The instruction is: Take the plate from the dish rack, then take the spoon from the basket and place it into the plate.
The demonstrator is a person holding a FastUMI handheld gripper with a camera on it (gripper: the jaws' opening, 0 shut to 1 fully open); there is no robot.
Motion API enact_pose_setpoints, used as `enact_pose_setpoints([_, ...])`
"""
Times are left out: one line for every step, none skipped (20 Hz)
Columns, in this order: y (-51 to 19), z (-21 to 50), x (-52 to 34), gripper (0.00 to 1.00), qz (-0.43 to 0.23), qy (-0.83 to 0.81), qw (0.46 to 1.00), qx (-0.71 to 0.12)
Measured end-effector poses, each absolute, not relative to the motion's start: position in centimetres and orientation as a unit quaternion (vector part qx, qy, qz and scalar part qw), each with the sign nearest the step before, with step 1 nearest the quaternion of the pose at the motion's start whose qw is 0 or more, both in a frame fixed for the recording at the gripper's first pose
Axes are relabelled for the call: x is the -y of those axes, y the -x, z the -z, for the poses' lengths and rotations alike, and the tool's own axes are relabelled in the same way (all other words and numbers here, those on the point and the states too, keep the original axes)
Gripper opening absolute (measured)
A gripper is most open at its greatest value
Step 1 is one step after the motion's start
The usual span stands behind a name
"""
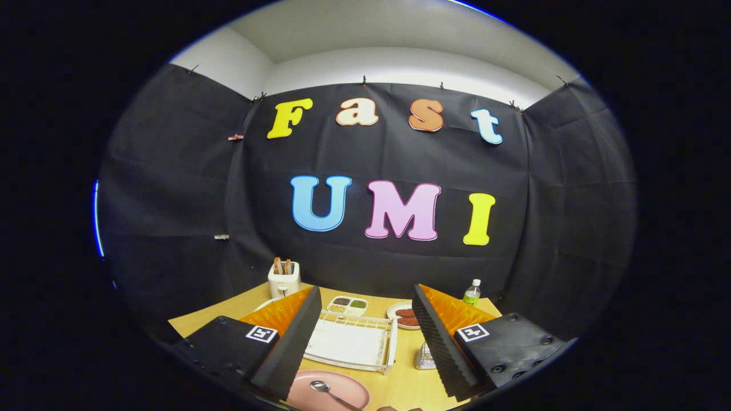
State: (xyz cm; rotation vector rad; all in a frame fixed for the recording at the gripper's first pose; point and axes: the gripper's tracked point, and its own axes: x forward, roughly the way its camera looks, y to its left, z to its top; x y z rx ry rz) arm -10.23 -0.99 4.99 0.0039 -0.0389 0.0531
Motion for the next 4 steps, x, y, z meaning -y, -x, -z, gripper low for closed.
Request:
enact_pose_setpoints([10.9, -5.0, 1.2, 0.97, -0.022, -0.006, 1.0, 0.019])
enact_pose_setpoints([11.5, -5.0, 1.7, 0.97, -0.016, -0.009, 1.0, 0.019])
enact_pose_setpoints([12.0, -4.8, 2.1, 0.98, -0.013, -0.008, 1.0, 0.018])
enact_pose_setpoints([12.3, -4.7, 2.4, 0.98, -0.01, -0.008, 1.0, 0.018])
